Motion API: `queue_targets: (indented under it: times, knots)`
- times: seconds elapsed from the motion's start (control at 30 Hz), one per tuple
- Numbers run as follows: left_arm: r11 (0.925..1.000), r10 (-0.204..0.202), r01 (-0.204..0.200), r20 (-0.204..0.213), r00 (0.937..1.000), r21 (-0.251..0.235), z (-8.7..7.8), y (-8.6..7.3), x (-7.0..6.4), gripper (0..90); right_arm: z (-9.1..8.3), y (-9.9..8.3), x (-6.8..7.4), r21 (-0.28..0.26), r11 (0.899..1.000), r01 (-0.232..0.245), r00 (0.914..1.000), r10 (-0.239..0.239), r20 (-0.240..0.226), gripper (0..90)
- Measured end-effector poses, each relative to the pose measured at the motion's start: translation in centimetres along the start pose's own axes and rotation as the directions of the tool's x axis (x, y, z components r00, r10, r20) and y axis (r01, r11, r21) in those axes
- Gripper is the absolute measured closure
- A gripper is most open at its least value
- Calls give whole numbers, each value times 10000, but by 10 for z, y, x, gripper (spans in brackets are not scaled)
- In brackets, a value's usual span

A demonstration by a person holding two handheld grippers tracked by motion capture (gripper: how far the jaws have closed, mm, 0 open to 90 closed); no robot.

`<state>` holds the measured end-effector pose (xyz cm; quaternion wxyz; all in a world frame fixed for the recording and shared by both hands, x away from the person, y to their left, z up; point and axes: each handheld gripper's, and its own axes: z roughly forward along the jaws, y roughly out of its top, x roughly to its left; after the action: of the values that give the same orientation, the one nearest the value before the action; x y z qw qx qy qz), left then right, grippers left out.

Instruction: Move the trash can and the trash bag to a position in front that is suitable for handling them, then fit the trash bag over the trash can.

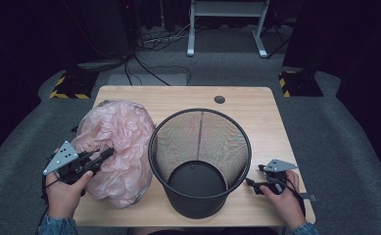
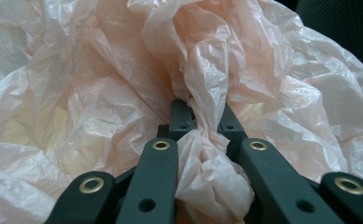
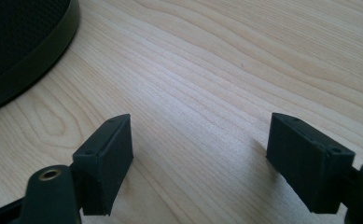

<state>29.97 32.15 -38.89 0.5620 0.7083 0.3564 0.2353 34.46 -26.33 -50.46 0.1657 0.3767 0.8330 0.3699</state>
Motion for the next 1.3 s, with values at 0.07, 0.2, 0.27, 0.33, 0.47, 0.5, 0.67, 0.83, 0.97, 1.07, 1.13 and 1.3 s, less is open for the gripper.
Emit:
queue_targets:
  times: [0.07,0.2,0.27,0.33,0.47,0.5,0.67,0.83,0.97,1.07,1.13,1.3]
  knots:
    - [10000,-8,9,100,9999,-72,-1,5,0,814,0,0,0,1,10000,1,10000,-1,0,227]
    - [9997,-112,121,375,9992,-228,-3,11,1,815,0,0,0,1,10000,3,10000,-3,1,227]
    - [9996,-45,58,501,9987,-259,-5,15,1,816,0,0,0,1,10000,1,10000,-1,3,227]
    - [9997,90,-75,597,9982,-247,-8,21,1,817,0,0,0,-1,10000,5,10000,-5,2,227]
    - [9994,197,-177,688,9974,-297,-14,34,2,817,0,0,0,-2,10000,2,10000,-2,2,227]
    - [9993,231,-211,690,9973,-299,-16,37,3,817,0,0,0,-1,10000,2,10000,-2,2,227]
    - [9992,309,-284,946,9950,-283,-25,51,4,817,0,0,0,-1,10000,6,10000,-6,4,227]
    - [9988,343,-298,1257,9915,-379,-35,64,3,817,0,0,0,1,10000,3,10000,-3,0,227]
    - [9985,373,-314,1407,9893,-438,-38,70,1,817,0,0,0,0,10000,3,10000,-3,0,227]
    - [9981,433,-359,1567,9867,-496,-41,76,-3,817,0,0,0,1,10000,2,10000,-2,5,227]
    - [9976,477,-382,1727,9838,-582,-43,79,-7,817,0,0,0,2,10000,2,10000,-2,2,227]
    - [9953,692,-539,2012,9771,-808,-48,89,-18,817,0,0,0,0,10000,3,10000,-3,2,227]
